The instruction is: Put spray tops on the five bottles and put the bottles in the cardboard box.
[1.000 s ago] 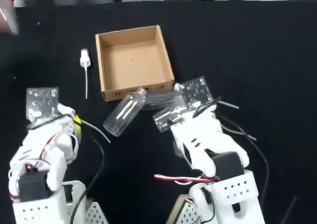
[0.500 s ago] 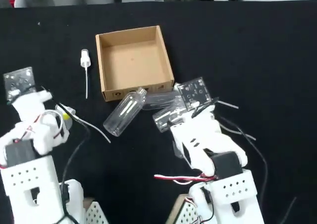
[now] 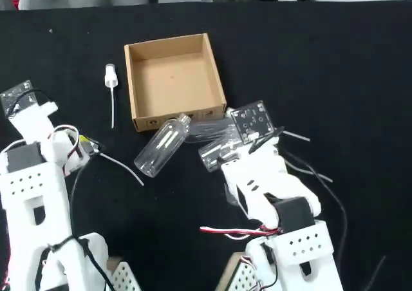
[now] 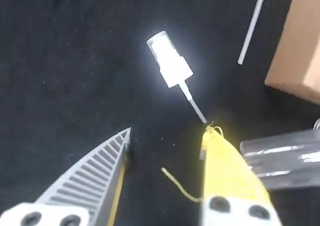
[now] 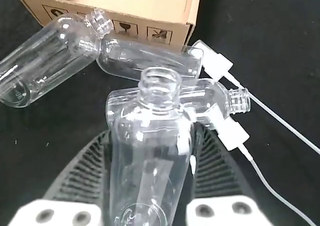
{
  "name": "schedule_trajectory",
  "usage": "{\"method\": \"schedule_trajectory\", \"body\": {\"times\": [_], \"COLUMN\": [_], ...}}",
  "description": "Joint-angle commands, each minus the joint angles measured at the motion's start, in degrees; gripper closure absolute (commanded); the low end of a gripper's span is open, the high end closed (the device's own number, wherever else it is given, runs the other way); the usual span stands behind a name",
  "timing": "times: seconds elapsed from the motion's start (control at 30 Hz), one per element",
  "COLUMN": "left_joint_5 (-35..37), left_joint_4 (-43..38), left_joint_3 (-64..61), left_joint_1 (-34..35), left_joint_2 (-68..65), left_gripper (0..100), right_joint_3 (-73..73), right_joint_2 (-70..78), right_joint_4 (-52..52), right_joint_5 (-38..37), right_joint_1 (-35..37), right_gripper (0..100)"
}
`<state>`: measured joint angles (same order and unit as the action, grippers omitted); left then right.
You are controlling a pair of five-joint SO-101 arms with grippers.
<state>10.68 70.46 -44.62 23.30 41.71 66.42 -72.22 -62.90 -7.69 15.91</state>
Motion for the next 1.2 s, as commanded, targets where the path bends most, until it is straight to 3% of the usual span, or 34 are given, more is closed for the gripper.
{"method": "schedule_trajectory", "body": {"times": [0.0,1.17], "left_joint_5": [3.34,12.48], "left_joint_4": [-2.37,-16.09], "left_joint_3": [3.74,9.19], "left_joint_1": [-1.36,-0.92], "left_joint_2": [-2.46,-25.93], "left_gripper": [78,78], "right_joint_3": [-0.40,2.51], "right_joint_2": [-1.27,-1.10], "right_joint_4": [1.58,4.40], "right_joint_5": [0.44,0.26], "right_joint_1": [0.53,0.88], "right_gripper": [96.3,96.3]}}
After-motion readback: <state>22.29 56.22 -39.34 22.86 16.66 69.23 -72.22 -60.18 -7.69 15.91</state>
